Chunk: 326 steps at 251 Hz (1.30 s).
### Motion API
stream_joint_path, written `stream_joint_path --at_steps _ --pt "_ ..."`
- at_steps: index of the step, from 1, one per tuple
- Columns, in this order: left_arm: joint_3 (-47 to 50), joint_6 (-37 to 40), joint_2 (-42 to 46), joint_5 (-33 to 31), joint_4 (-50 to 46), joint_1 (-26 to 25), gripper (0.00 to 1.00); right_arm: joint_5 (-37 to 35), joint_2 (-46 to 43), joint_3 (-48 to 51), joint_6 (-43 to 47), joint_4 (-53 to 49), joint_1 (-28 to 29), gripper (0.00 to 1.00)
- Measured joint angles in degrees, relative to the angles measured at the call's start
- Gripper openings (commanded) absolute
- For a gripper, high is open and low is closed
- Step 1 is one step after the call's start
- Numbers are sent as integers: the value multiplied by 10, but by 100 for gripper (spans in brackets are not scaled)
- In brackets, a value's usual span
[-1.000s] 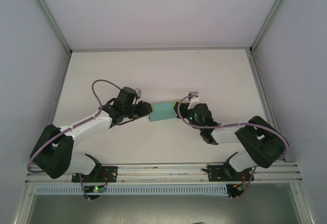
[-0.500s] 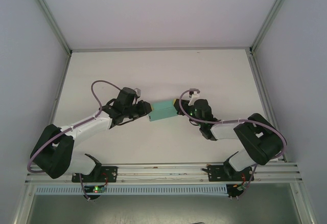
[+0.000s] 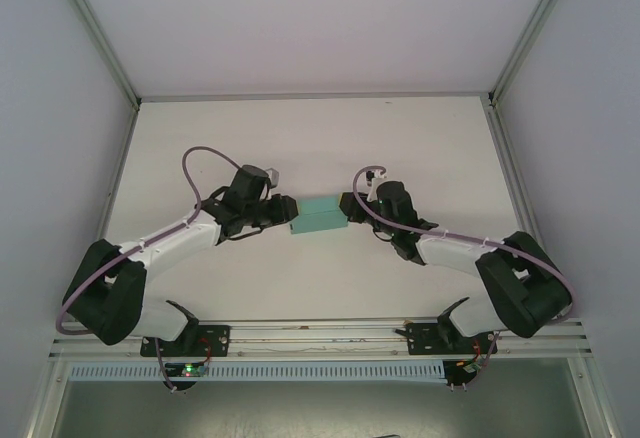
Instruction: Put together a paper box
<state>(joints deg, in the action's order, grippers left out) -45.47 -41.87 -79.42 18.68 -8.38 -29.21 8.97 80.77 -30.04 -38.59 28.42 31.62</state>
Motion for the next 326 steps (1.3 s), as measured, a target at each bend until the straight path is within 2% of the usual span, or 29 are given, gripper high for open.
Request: stream_joint_path --at_steps 17,53,128,137,145,152,156,181,200,240,279,326 --pt "-10 16 2 -12 -31 3 55 10 -5 -20 13 -45 0 39" --pt "-37 42 3 -38 -79 8 73 32 -5 -61 36 -125 -4 42" --pt "-61 70 39 -61 -89 9 92 60 -4 -127 72 -178 -8 60" --pt "-61 71 43 -66 -93 9 100 61 -5 -129 80 -184 -9 65" --pt "-61 72 46 -71 -96 9 100 62 -6 -130 92 -192 -11 72" --pt "-61 74 47 -75 -99 9 99 66 -8 -131 108 -197 -12 96" --pt "-61 74 48 -78 -102 9 100 69 -9 -132 115 -201 -14 98" --pt "-63 76 55 -109 -123 9 100 107 -16 -147 218 -229 -15 99" --pt "-70 77 65 -156 -149 12 100 142 -17 -171 311 -255 -10 98" --pt "-80 74 98 -237 -194 51 100 188 9 -262 573 -386 20 99" --pt "-77 71 132 -297 -235 76 100 166 110 -387 760 -522 51 99" --pt "-49 67 186 -348 -266 76 100 102 238 -509 876 -640 70 94"
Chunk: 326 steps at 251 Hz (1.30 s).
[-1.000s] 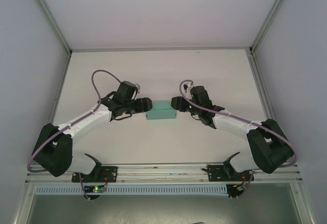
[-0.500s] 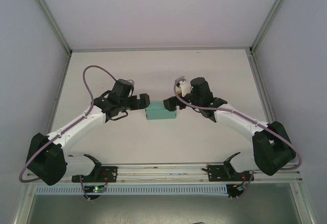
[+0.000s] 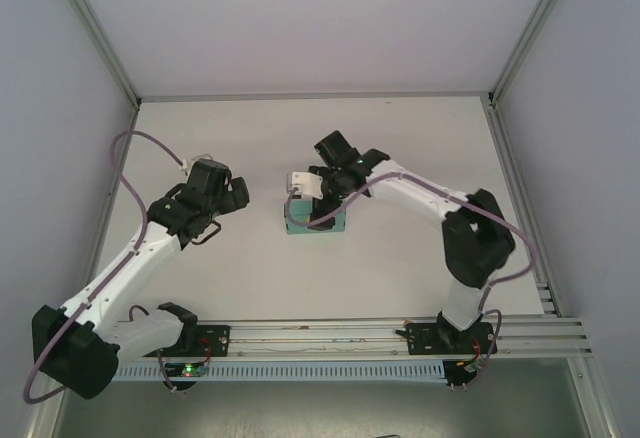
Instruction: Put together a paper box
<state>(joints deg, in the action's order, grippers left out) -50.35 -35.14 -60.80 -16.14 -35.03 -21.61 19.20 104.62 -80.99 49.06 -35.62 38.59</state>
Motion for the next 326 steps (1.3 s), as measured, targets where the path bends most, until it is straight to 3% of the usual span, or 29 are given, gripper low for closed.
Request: stream_joint_path --at_steps 42,88,109,122,152,225,245,291,326 --pt "30 -9 31 -28 -24 3 100 -47 51 -42 45 -69 13 85" --pt "45 -13 39 -39 -36 4 100 -119 61 -46 45 -88 31 64" --pt "45 -13 39 -44 -36 4 100 -157 61 -46 37 -79 39 42" --pt "45 -13 39 -47 -36 4 100 -184 57 -38 29 -56 44 36" --pt "45 -13 39 -51 -36 4 100 -233 42 -2 17 4 54 41" --pt "50 -13 53 -52 -36 4 100 -357 17 77 6 167 59 41" --pt "52 -13 58 -51 -36 4 100 -389 18 90 6 206 59 50" --pt "57 -13 61 -49 -36 4 100 -428 30 102 10 256 62 51" --pt "62 -14 65 -47 -36 4 100 -458 33 124 14 265 76 63"
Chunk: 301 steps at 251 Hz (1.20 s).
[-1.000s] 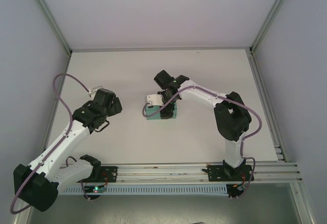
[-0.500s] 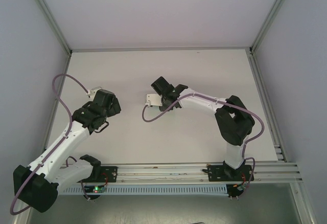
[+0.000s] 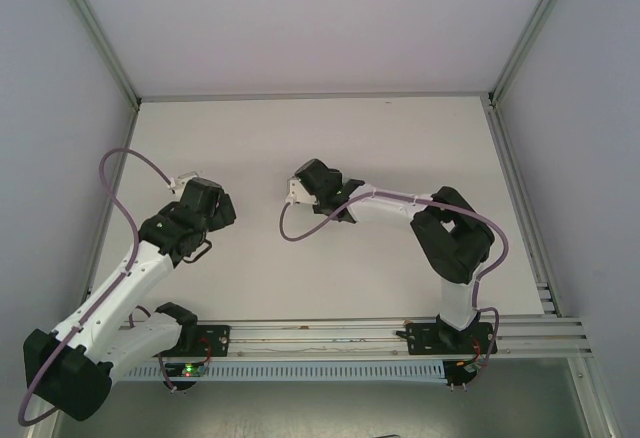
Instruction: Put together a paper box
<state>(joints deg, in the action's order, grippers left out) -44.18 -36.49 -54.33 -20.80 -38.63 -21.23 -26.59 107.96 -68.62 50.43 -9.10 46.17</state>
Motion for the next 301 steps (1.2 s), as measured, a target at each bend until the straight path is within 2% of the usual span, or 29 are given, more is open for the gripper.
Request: stream_joint_path --at_steps 38,59,92,130,177,203,230,267,301 --pt "4 0 12 5 0 0 100 -20 0 29 -12 3 20 83" --pt "4 0 18 9 0 0 100 -23 -3 43 -15 -9 30 98" --pt "4 0 23 12 0 0 100 8 -31 53 -33 -72 45 98" --pt "4 1 23 19 1 0 100 85 -88 54 -51 -148 54 98" --pt "6 5 22 14 10 0 100 134 -180 87 -88 -151 40 98" --pt "22 21 20 -18 38 1 100 150 -242 112 -156 -110 -14 98" --pt "45 52 2 -52 97 20 100 162 -304 148 -263 -32 -129 98" --pt "107 116 -60 -82 256 101 100 162 -367 255 -391 102 -304 98" --pt "158 188 -156 -81 427 171 100 158 -369 367 -443 219 -375 98"
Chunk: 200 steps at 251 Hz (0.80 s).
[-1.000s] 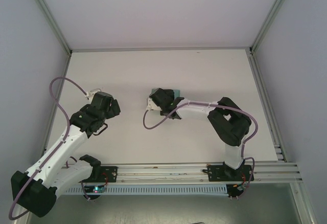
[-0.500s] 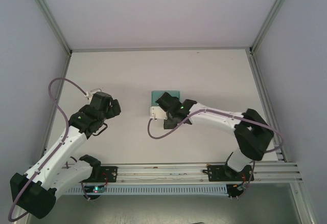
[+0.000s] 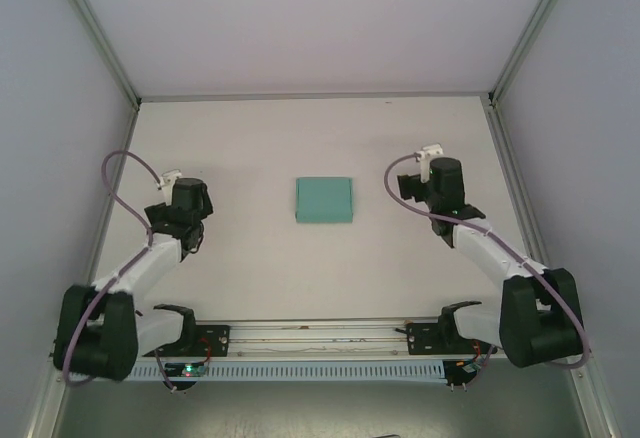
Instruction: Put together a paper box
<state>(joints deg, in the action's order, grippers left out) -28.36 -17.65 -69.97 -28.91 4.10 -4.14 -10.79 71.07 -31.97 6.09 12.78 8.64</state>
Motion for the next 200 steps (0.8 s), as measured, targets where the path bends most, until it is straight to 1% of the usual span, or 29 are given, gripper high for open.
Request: stream_joint_path --at_steps 21,31,48,67,92,99,107,114,124,141,151,200 --pt "21 42 -67 14 108 14 100 -7 22 60 -25 92 -19 98" --pt "24 56 -92 23 137 16 100 -10 38 83 -33 139 -24 98" --pt "28 73 -115 56 188 20 100 -20 67 113 -37 211 -26 98" --pt "39 91 -143 93 281 23 100 -20 89 130 -45 267 -33 98" --pt "41 104 -162 127 323 24 100 -13 141 138 -50 384 -49 98" --pt "42 108 -165 137 334 24 100 -11 154 137 -52 395 -52 99" --pt "42 112 -168 150 346 24 100 -11 157 135 -58 384 -56 99" --pt "48 117 -177 160 382 24 100 -9 156 135 -61 383 -59 98" --pt "54 118 -188 168 409 24 100 -7 157 136 -62 399 -61 99" --pt "63 120 -191 177 419 27 100 -6 160 136 -64 431 -63 98" --pt "69 122 -195 180 436 28 100 -4 159 136 -65 433 -63 98" --pt "69 125 -195 186 453 28 100 -3 157 136 -68 432 -63 98"
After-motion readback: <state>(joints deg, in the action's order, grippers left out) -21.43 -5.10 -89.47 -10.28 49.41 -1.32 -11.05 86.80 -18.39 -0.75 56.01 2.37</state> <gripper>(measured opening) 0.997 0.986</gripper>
